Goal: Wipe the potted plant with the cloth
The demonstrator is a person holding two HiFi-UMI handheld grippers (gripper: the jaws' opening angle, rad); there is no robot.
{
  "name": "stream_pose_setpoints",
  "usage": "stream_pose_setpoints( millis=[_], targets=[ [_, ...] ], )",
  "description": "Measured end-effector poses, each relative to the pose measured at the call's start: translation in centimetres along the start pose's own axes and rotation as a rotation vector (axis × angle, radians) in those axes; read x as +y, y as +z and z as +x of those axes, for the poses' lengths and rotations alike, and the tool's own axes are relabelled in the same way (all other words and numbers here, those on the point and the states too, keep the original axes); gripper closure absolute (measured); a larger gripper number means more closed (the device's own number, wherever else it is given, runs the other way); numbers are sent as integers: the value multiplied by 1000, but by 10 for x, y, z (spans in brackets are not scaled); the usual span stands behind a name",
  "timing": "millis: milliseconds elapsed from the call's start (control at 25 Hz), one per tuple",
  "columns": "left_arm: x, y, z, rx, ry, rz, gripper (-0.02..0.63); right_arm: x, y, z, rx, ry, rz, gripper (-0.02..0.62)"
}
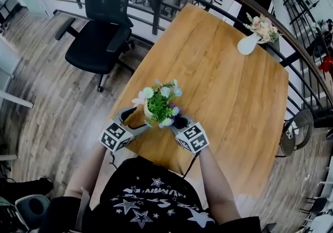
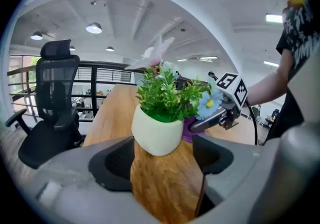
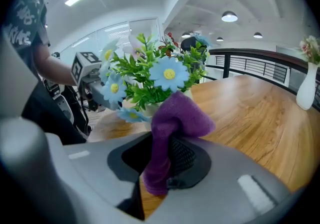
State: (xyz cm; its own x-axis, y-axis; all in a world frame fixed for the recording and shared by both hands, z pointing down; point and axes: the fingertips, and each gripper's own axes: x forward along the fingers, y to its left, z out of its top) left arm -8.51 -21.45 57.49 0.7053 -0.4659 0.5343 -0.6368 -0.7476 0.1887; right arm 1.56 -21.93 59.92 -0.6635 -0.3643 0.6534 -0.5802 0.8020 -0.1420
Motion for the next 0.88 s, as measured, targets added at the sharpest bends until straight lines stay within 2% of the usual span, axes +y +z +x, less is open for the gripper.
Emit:
stream_pose_setpoints(
  millis=[80, 160, 280, 400, 520, 640, 680, 760, 840, 880],
  targets=[
    [13, 9, -2, -5, -41, 62, 229, 0, 0, 0, -3, 0, 6, 512],
    [21, 17, 3, -7, -117, 118, 229, 0, 0, 1, -3, 1, 11, 511],
    [24, 34, 9, -15, -247, 136, 227, 1, 0, 1, 1, 3, 16, 511],
    [31, 50, 16, -15, -318, 184, 229, 2, -2, 1, 8, 5, 20, 511],
    [38, 54, 22, 31, -371, 318, 227, 2, -3, 1, 8, 8, 35, 511],
    [36, 47, 28, 118, -480, 404, 227, 0, -5, 2, 11, 10, 53, 511],
    [35, 43, 29, 155, -518, 434, 219, -1, -4, 3, 13, 11, 56, 511],
    [32, 34, 32, 213, -574, 497, 162, 0, -4, 4, 15, 13, 60, 511],
    [31, 28, 38, 238, -601, 552, 95, 0, -3, 4, 15, 15, 62, 511],
    [30, 27, 42, 239, -609, 573, 85, -1, -3, 4, 16, 17, 63, 511]
  ],
)
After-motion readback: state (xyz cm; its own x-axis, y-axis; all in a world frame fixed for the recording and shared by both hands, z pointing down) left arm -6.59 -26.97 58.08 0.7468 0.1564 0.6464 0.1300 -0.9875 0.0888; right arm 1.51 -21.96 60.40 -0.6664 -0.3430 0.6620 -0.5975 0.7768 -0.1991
